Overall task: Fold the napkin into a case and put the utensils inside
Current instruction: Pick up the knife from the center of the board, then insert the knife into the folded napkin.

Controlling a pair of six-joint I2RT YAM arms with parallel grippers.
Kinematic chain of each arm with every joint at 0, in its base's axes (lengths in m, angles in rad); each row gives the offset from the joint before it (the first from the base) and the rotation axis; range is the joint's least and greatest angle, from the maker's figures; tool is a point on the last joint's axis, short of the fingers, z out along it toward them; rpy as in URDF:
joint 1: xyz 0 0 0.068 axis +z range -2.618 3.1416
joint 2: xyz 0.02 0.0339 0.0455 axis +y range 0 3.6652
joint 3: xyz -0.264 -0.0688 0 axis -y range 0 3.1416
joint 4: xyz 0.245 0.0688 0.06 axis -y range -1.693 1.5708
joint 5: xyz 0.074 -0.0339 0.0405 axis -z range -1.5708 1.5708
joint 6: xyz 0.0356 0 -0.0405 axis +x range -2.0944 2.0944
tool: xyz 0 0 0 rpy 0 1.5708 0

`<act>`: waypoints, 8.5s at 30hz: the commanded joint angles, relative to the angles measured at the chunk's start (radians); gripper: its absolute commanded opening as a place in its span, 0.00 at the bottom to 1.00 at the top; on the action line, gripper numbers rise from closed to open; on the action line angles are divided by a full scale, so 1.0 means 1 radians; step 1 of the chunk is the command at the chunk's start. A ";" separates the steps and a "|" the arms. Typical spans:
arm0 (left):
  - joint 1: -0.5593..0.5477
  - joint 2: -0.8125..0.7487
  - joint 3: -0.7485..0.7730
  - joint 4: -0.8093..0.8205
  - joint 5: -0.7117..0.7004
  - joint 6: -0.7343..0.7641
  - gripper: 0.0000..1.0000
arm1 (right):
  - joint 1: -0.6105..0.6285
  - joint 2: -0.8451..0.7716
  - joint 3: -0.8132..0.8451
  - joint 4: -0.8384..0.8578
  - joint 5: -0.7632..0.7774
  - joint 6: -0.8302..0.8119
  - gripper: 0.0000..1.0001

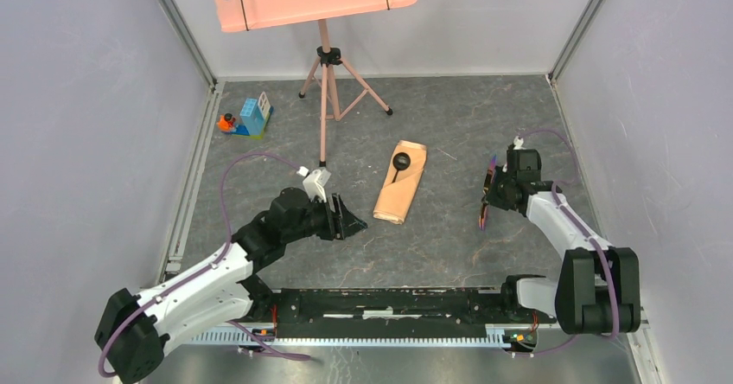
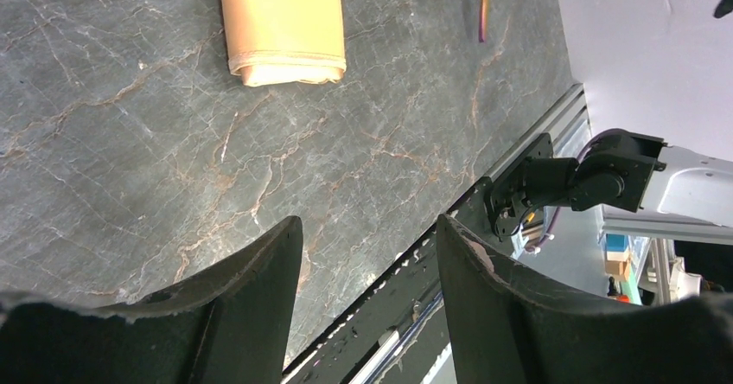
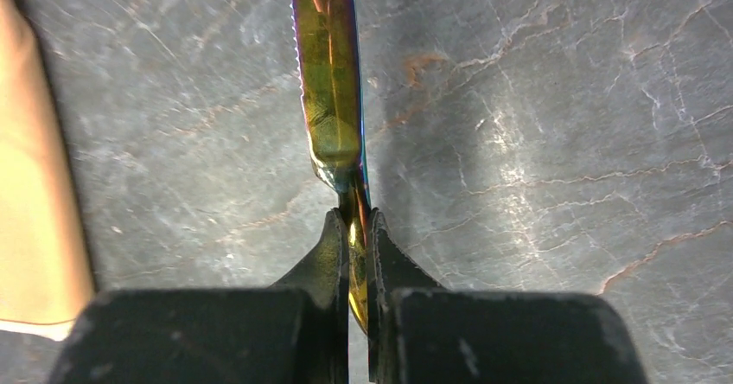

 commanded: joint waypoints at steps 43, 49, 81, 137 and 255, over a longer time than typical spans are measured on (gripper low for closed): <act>-0.114 0.489 -0.062 0.473 -0.085 -0.172 0.58 | 0.446 0.700 0.850 -0.115 0.426 0.531 0.00; -0.118 0.538 -0.071 0.522 -0.071 -0.178 0.57 | 0.458 0.728 0.887 -0.128 0.448 0.531 0.00; -0.118 0.561 -0.050 0.530 -0.076 -0.163 0.57 | 0.533 0.706 0.834 -0.165 0.457 0.580 0.00; -0.139 0.597 -0.016 0.470 -0.030 -0.217 0.55 | 0.083 0.867 0.784 0.466 -0.617 -0.122 0.58; -0.256 0.543 -0.060 0.535 -0.168 -0.031 0.43 | 0.146 0.247 -0.238 1.010 -0.273 0.358 0.31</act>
